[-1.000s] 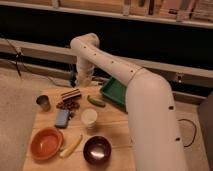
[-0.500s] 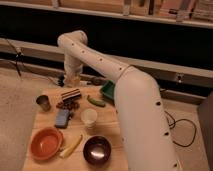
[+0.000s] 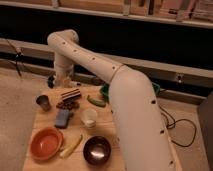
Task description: Place brush in metal cup
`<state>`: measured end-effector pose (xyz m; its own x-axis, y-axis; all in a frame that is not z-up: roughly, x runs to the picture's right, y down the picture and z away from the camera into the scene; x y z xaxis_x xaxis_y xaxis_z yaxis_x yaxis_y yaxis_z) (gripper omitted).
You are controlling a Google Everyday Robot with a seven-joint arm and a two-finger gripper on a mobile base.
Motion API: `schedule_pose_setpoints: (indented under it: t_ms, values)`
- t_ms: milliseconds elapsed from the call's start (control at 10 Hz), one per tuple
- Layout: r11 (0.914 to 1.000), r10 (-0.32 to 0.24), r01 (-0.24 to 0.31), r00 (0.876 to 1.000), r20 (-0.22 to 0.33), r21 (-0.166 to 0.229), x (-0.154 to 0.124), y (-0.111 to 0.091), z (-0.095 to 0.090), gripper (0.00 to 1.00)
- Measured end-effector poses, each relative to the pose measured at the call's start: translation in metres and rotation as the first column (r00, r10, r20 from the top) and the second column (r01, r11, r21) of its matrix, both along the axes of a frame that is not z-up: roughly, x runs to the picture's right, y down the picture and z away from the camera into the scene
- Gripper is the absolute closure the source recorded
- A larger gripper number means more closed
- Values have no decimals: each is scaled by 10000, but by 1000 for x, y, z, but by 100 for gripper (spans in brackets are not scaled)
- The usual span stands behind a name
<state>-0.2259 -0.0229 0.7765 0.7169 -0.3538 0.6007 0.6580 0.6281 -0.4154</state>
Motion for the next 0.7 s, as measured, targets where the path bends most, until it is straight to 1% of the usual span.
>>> schedule_pose_setpoints:
  t_ms: [300, 400, 500, 600, 700]
  values:
    - [9993, -352, 356, 9991, 248, -151, -28, -3, 3, 100]
    - [9987, -437, 446, 9985, 344, -265, -37, -2, 5, 100]
    - [9979, -506, 520, 9980, 372, -381, -39, -3, 11, 100]
    - [9977, -518, 533, 9980, 372, -419, -38, -5, 13, 100]
    - [9971, -583, 603, 9973, 445, -464, -43, -7, 14, 100]
